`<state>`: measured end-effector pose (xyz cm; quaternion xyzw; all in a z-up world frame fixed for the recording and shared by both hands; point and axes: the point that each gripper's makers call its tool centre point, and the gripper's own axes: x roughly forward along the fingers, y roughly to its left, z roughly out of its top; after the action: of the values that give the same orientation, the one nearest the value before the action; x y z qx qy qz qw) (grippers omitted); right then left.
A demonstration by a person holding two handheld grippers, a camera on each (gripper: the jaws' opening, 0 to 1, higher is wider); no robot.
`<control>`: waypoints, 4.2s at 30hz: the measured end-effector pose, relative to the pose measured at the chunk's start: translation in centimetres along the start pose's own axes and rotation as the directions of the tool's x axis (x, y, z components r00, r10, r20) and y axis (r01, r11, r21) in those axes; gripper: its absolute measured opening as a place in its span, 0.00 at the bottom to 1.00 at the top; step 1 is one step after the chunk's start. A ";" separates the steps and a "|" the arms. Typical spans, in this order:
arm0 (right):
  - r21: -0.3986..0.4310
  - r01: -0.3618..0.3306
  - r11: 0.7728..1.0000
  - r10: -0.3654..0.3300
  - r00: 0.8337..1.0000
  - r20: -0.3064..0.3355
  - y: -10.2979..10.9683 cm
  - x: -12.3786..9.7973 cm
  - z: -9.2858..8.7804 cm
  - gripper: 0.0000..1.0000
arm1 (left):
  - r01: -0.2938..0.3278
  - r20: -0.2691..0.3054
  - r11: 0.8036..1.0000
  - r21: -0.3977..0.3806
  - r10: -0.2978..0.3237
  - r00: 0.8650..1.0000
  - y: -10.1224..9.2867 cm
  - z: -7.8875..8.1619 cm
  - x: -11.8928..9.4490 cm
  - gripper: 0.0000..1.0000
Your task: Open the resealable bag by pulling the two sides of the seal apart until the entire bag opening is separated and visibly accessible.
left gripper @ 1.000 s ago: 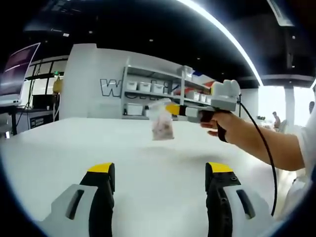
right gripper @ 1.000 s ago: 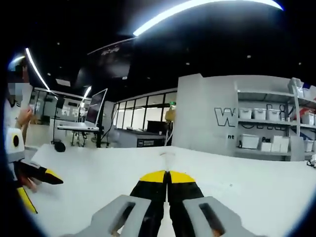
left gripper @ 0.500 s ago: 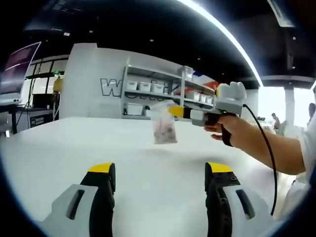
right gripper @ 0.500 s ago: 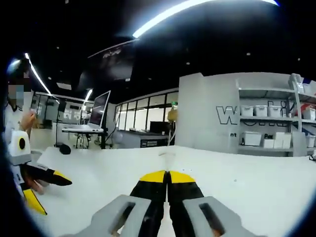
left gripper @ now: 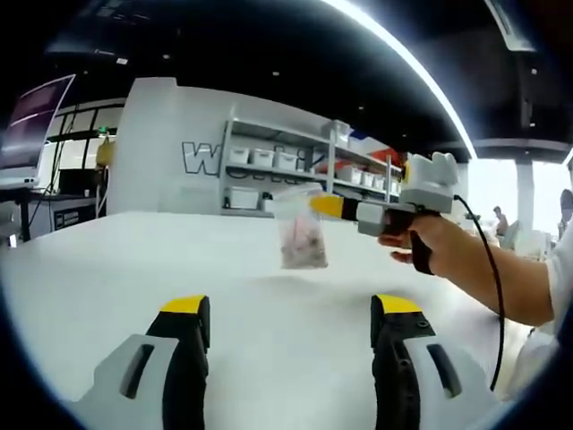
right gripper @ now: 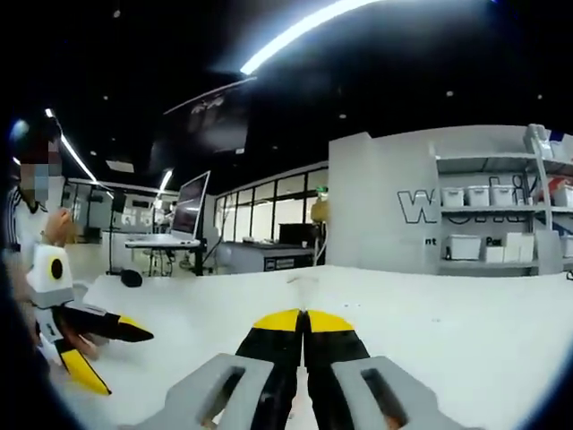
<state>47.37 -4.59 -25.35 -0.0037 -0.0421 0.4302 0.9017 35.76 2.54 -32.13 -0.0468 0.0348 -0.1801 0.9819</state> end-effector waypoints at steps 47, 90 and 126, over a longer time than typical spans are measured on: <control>0.056 -0.112 0.992 0.110 0.993 0.030 5.3 -2.5 0.6 0.00 | -0.002 0.050 0.995 -0.104 0.007 0.999 0.7 1.4 -2.1 0.65; 0.109 -0.230 0.967 0.231 0.973 0.006 10.2 -7.6 -1.7 0.00 | 0.106 0.092 0.958 -0.267 -0.084 0.992 -2.2 3.2 -2.0 0.46; -0.168 -0.282 0.945 0.263 0.957 -0.124 12.5 -9.5 -3.5 0.00 | 0.235 0.143 0.627 -0.742 -0.194 0.971 -4.9 1.9 -1.8 0.14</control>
<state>31.98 -3.98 -30.07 -0.1143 -0.0358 0.5444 0.8302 32.48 -1.22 -29.66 -0.4582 0.0764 -0.2635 0.8455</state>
